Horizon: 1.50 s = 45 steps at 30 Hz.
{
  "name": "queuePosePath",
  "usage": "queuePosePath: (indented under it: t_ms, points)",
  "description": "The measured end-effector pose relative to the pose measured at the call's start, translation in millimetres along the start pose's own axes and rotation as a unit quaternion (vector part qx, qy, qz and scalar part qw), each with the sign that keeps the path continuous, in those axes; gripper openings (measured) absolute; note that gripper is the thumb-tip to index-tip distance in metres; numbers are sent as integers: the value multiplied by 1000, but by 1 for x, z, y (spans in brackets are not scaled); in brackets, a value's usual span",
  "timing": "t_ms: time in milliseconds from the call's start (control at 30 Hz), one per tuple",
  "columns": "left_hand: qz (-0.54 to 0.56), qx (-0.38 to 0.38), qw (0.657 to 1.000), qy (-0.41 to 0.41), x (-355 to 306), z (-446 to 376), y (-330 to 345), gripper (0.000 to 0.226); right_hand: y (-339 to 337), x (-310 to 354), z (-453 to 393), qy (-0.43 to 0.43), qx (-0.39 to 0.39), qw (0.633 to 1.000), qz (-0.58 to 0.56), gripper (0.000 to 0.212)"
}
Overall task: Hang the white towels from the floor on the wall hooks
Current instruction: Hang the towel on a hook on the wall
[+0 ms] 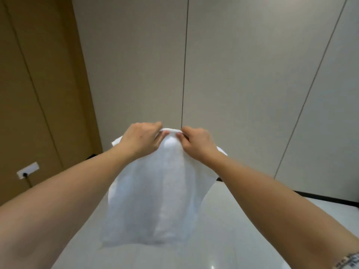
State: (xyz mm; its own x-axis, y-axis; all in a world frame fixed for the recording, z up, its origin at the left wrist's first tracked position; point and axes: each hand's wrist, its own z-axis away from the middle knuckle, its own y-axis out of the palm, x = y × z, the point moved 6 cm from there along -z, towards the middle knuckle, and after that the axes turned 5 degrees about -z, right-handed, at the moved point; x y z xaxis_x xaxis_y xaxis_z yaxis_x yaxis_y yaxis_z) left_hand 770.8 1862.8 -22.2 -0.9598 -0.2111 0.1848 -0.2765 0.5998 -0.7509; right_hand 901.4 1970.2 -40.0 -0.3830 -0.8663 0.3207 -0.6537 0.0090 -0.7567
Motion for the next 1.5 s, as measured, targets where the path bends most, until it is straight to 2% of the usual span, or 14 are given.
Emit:
queuePosePath:
  t_ms: [233,433,667,933,1267,1500]
  points:
    - [-105,10,991,-83,185,-36,34,35,118,62,-184,-104,38,992,-61,29]
    - [-168,21,973,-158,329,-24,58,37,226,137,-291,-173,62,978,-100,31]
    - [-229,33,951,-204,509,-5,91,36,359,234,-407,-217,64,967,-118,36]
    - [-246,64,935,-247,725,-4,112,37,491,354,-553,-241,73,959,-131,34]
    - [-297,79,903,-300,936,17,172,42,668,460,-695,-291,117,936,-161,42]
    - [-323,95,865,-372,1071,36,213,40,797,537,-792,-341,176,898,-214,41]
